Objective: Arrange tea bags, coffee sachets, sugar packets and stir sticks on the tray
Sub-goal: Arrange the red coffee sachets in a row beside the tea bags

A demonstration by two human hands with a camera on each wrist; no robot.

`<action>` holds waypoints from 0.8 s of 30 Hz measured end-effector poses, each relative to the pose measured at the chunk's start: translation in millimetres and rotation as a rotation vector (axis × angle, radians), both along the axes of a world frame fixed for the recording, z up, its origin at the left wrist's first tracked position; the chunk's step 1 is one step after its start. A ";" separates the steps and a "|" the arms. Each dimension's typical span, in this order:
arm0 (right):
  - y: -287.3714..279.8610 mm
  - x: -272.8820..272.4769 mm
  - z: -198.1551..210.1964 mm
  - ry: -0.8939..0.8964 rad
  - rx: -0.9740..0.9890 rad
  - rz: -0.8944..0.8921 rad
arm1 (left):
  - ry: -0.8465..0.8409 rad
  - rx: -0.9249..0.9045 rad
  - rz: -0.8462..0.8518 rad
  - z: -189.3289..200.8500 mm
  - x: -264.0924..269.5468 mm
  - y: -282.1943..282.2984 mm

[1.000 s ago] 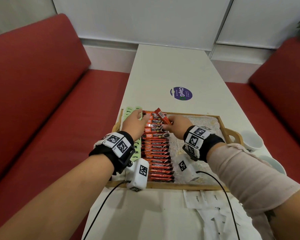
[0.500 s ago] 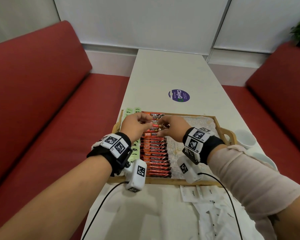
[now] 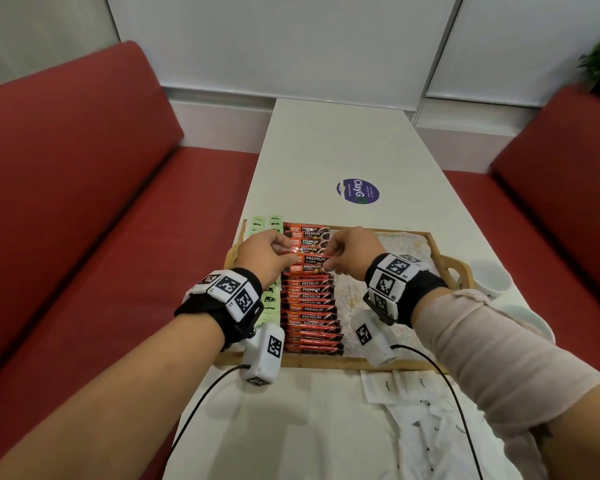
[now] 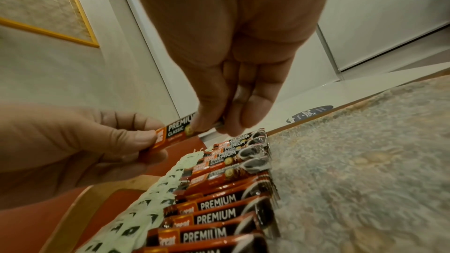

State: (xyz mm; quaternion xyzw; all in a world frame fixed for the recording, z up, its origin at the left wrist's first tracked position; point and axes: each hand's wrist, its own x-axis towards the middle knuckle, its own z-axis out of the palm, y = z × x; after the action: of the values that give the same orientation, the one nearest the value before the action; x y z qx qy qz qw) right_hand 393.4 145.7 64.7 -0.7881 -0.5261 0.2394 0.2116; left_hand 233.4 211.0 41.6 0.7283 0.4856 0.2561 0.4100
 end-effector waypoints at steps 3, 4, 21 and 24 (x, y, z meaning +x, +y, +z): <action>1.9 1.2 -6.6 -0.008 -0.046 -0.013 | 0.151 0.024 -0.032 -3.6 -1.8 3.5; 2.6 0.7 -8.9 -0.009 -0.062 -0.020 | 0.194 0.033 -0.043 -4.1 -1.8 3.8; 7.3 -7.7 -27.7 -0.100 -0.162 -0.069 | 0.404 0.051 -0.126 -20.9 3.7 11.7; 7.5 -8.0 -27.5 -0.117 -0.163 -0.072 | 0.408 0.046 -0.123 -22.5 4.0 12.9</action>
State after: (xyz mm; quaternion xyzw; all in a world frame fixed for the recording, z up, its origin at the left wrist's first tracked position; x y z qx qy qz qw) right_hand 385.4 153.2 37.2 -0.8337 -0.4877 0.2270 0.1243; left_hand 237.4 223.9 19.1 0.8026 0.5073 0.0889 0.3011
